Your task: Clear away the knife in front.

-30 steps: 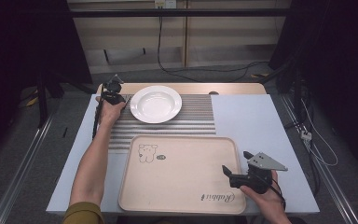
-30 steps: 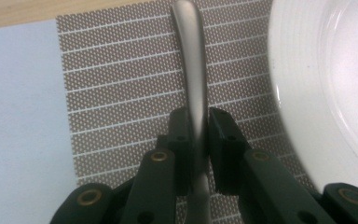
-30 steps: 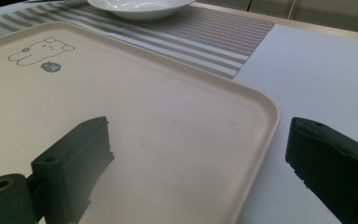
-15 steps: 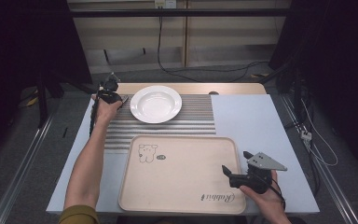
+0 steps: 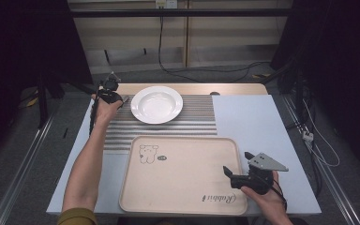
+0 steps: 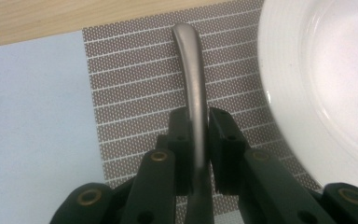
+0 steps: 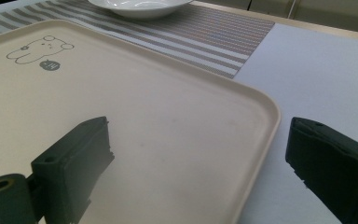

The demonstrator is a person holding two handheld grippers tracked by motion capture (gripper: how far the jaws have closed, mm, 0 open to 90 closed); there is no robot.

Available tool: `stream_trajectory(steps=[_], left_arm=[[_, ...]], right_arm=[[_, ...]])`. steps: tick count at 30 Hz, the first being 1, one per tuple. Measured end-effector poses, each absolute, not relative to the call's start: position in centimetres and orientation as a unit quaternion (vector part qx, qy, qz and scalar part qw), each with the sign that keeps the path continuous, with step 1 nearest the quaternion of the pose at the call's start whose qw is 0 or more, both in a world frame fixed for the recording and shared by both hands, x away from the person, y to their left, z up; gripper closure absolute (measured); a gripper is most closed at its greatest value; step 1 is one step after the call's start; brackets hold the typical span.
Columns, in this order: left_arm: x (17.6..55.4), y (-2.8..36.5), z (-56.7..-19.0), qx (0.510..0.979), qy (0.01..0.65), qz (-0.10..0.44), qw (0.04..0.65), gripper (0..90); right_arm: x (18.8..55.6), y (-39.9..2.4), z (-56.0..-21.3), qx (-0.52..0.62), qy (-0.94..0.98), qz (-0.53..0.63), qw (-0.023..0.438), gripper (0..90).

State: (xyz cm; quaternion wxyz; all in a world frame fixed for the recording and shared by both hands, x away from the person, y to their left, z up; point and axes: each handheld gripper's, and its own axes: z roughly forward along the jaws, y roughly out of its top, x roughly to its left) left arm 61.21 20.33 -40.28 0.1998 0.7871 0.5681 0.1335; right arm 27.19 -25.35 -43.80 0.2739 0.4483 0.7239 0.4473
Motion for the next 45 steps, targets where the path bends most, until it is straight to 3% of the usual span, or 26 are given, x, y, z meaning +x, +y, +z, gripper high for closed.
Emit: stream_trajectory(steps=[17,45], left_arm=[[59.8,20.7,-39.3,0.785,0.564,0.139,0.216,79.8],[54.3,19.5,-36.9,0.805,0.506,0.163,0.263,79.8]], right_arm=[[27.3,-25.3,-43.8,0.448,0.725,0.445,0.276,6.7],[27.3,-25.2,-43.8,0.448,0.726,0.443,0.276,6.7]])
